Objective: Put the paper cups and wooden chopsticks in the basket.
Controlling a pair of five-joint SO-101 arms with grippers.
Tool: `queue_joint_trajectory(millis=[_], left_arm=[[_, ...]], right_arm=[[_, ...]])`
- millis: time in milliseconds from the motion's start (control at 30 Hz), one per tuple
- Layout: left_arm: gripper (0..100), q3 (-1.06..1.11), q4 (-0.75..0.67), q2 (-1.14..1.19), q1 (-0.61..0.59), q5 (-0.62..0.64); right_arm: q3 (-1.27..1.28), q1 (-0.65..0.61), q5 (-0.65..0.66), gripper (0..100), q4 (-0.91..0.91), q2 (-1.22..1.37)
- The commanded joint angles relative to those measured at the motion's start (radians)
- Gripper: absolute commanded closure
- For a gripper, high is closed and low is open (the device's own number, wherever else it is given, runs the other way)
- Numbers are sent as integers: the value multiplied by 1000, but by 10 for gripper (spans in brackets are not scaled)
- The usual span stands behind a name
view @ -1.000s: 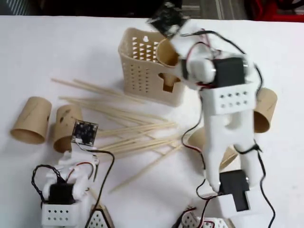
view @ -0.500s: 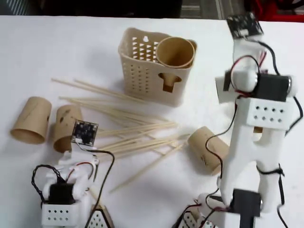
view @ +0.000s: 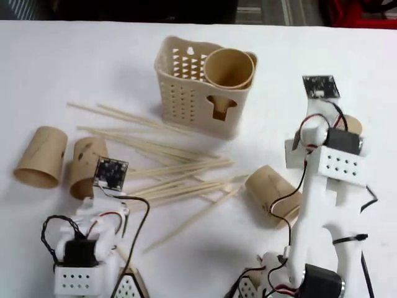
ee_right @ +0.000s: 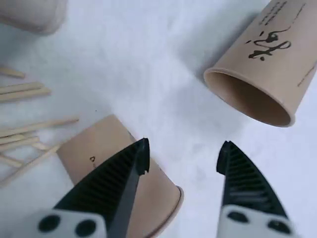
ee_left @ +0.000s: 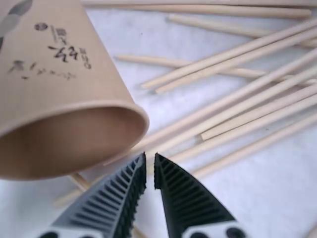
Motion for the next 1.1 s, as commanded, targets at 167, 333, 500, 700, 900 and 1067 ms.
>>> queue_joint_trajectory(millis=[167,333,500,700,900,1067], left_arm=[[946,-5,5,-4,2,6],[946,-5,5,-4,2,6],[946,-5,5,-4,2,6],[946,-5,5,-4,2,6],[943,-5,5,-4,7,5],[943,-41,3,-4,1,5]], right_arm=[[149,31,-63,758,-282,-30],[207,35,-63,759,-452,7],[155,44,-149,759,-570,196],[-14,99,-204,759,-576,389],[-46,117,-201,770,-581,429],[-75,119,-195,907,-582,427]])
